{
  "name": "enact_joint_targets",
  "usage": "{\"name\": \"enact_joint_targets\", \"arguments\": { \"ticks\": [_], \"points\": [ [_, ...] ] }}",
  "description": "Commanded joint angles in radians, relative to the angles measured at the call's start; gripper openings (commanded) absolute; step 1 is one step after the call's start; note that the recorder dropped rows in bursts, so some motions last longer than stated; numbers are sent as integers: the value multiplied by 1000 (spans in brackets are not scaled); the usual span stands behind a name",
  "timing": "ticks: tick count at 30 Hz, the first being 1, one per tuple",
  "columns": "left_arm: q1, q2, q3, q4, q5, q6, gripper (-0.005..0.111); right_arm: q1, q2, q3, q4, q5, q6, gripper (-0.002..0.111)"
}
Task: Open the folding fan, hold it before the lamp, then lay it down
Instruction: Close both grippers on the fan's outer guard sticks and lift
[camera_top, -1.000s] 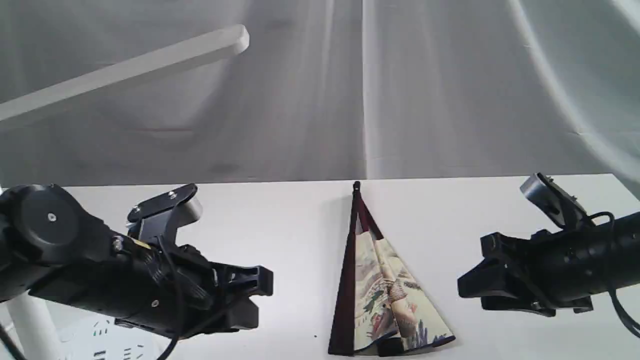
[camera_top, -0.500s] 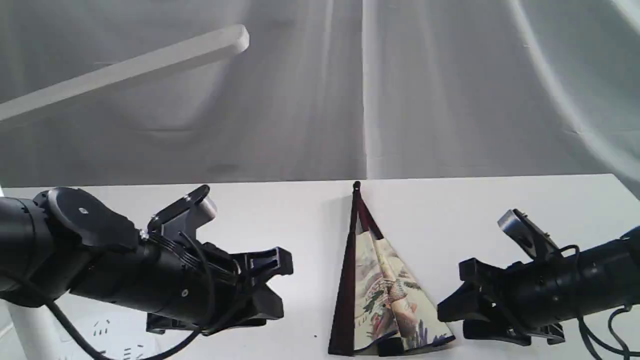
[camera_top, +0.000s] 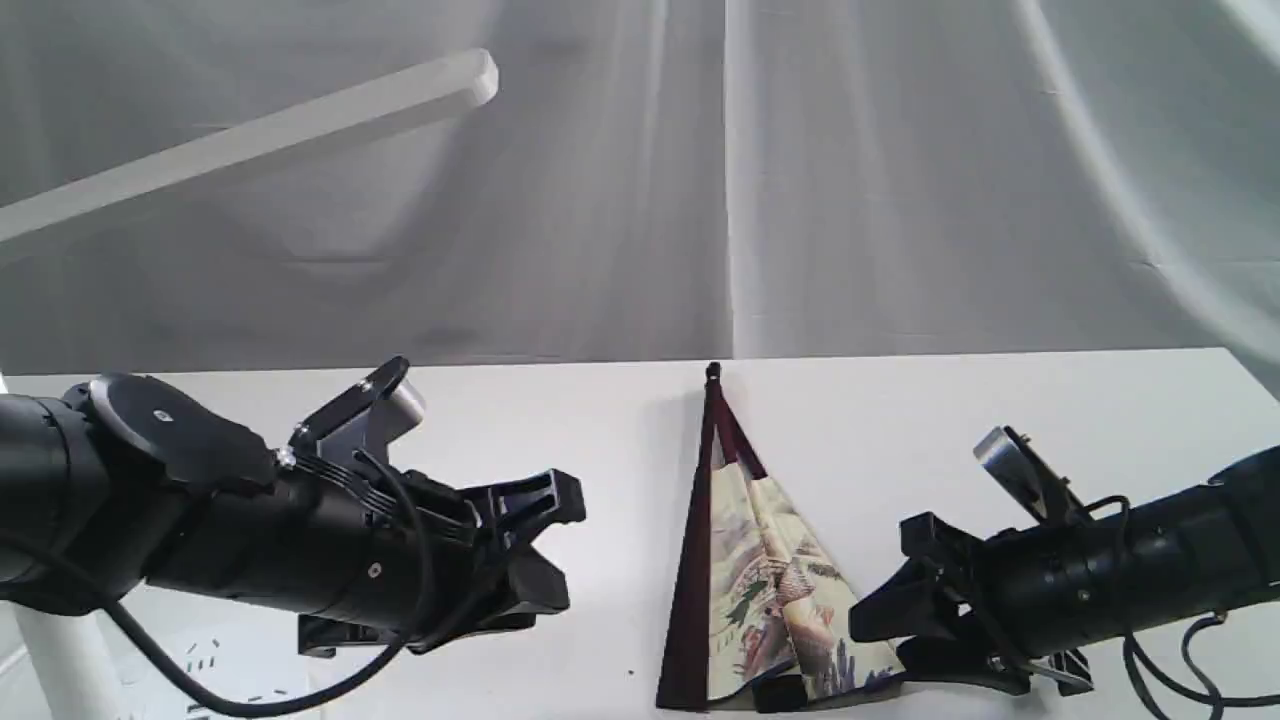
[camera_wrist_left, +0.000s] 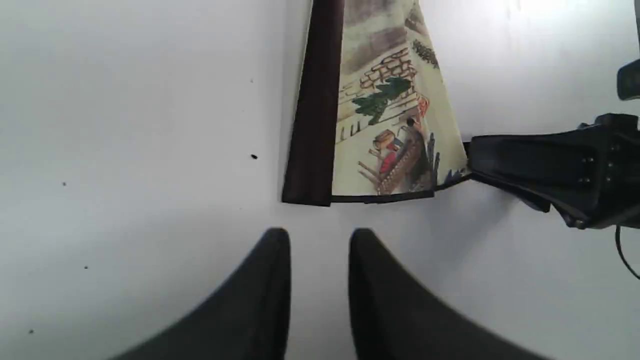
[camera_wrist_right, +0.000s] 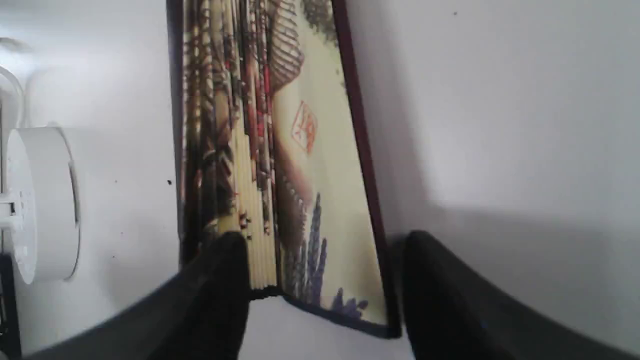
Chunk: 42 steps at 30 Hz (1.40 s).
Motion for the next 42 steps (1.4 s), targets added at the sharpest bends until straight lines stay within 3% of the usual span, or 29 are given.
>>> {"name": "enact_joint_targets", "arguments": {
  "ticks": [1, 11, 22, 27, 32, 35, 42],
  "points": [
    [-4, 3, -6, -9, -13, 8, 22, 29, 4, -4, -17, 0, 2, 48],
    [-4, 3, -6, -19, -11, 6, 22, 63, 4, -4, -10, -70, 55, 43],
    [-4, 3, -6, -88, -11, 4, 22, 63, 4, -4, -12, -70, 55, 0],
    [-4, 3, -6, -127, -2, 4, 26, 63, 4, -4, -12, -56, 29, 0],
    [-4, 3, -6, -127, 10, 4, 55, 63, 4, -4, 55, 64, -118, 0],
    [14, 3, -6, -144, 40, 2, 61, 63, 4, -4, 84, 126, -153, 0],
    [168, 3, -4, -206, 241, 41, 61, 63, 4, -4, 100, 203, -191, 0]
  ]
}}
